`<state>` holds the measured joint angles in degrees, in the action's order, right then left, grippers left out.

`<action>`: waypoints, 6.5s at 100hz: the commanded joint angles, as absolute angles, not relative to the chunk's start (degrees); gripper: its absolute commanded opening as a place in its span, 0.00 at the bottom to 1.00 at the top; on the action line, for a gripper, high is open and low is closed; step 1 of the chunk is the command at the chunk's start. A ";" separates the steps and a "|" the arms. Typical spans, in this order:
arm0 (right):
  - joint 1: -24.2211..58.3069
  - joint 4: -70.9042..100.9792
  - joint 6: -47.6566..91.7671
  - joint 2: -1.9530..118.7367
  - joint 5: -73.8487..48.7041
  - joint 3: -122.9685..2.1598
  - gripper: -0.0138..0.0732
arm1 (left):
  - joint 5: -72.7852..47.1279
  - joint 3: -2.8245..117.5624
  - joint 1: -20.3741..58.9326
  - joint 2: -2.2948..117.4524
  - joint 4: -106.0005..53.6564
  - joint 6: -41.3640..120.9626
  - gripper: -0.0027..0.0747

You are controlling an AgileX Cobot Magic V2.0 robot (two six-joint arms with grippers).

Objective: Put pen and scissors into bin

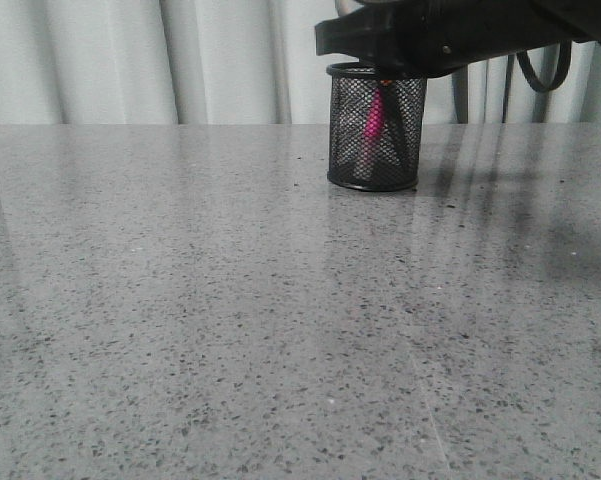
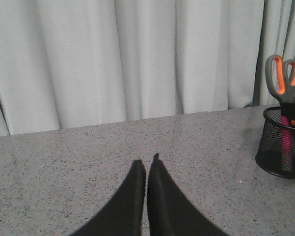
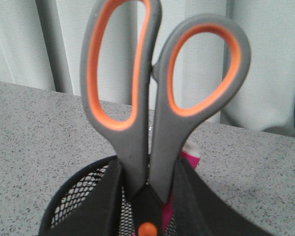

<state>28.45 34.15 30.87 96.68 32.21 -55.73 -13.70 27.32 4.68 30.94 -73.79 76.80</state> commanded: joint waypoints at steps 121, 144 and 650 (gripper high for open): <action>22.57 32.80 34.54 44.75 35.07 -29.13 0.07 | -12.27 24.37 4.46 29.91 -73.48 76.43 0.01; 21.82 32.80 36.46 26.88 31.83 -15.52 0.07 | -8.05 18.50 4.46 19.77 -75.95 77.79 0.01; -0.07 -2.84 3.24 -1.74 -2.92 1.37 0.07 | 0.00 -2.71 4.58 -2.08 -4.34 2.26 0.01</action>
